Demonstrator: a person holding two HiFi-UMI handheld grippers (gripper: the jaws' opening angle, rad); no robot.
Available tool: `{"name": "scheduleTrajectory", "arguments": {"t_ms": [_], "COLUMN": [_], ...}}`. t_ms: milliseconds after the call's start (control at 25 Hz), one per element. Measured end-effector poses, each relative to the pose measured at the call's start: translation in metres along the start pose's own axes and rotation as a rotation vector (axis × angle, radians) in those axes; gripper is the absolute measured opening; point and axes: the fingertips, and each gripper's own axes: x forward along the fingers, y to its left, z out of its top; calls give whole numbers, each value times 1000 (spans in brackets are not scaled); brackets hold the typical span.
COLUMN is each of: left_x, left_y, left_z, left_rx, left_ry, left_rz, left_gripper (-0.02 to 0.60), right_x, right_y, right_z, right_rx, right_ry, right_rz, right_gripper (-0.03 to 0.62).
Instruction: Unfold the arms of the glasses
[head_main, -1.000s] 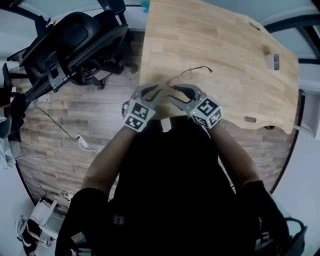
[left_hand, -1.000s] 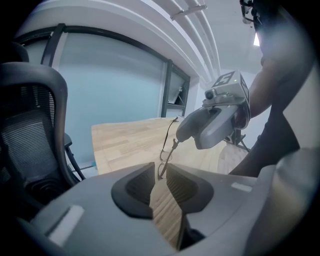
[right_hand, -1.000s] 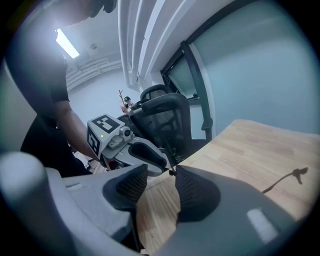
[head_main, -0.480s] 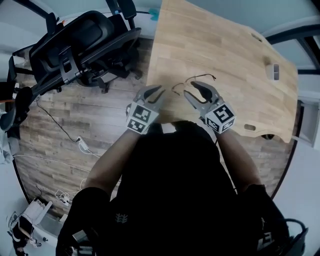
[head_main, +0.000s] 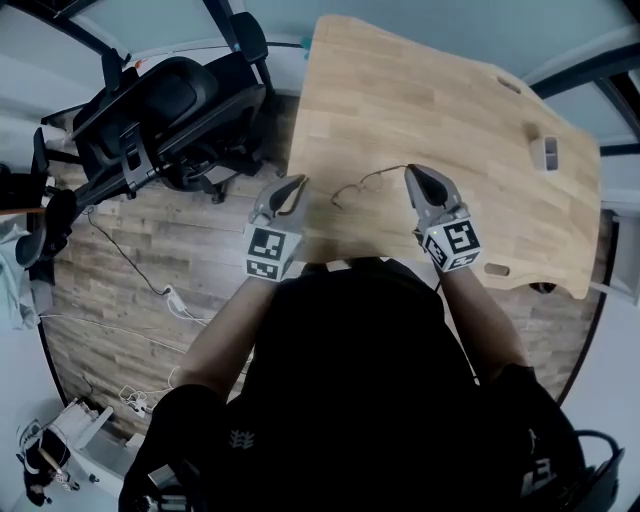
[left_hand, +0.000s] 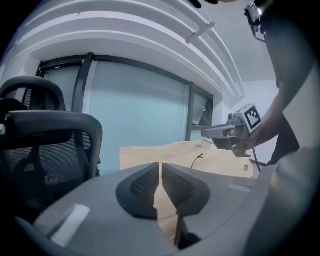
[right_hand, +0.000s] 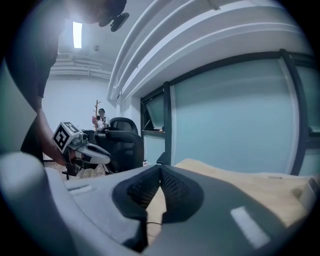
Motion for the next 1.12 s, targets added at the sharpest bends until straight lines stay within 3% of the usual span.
{"name": "scheduleTrajectory", "arguments": {"t_ms": [280, 720, 1120], "left_x": [7, 19, 23], "left_y": [-1, -9, -10], "left_z": [-13, -7, -8], "left_rx": [-17, -1, 2], "left_ry": [2, 28, 38], "left_rz": [112, 115, 104], "left_gripper": [6, 6, 6], "right_x": [2, 9, 15], "right_y": [-22, -31, -36], "right_z": [-21, -11, -20], "right_rx": [12, 2, 2], "right_ry": [39, -1, 26], "right_rz": [14, 51, 51], "right_gripper": [2, 2, 2]}}
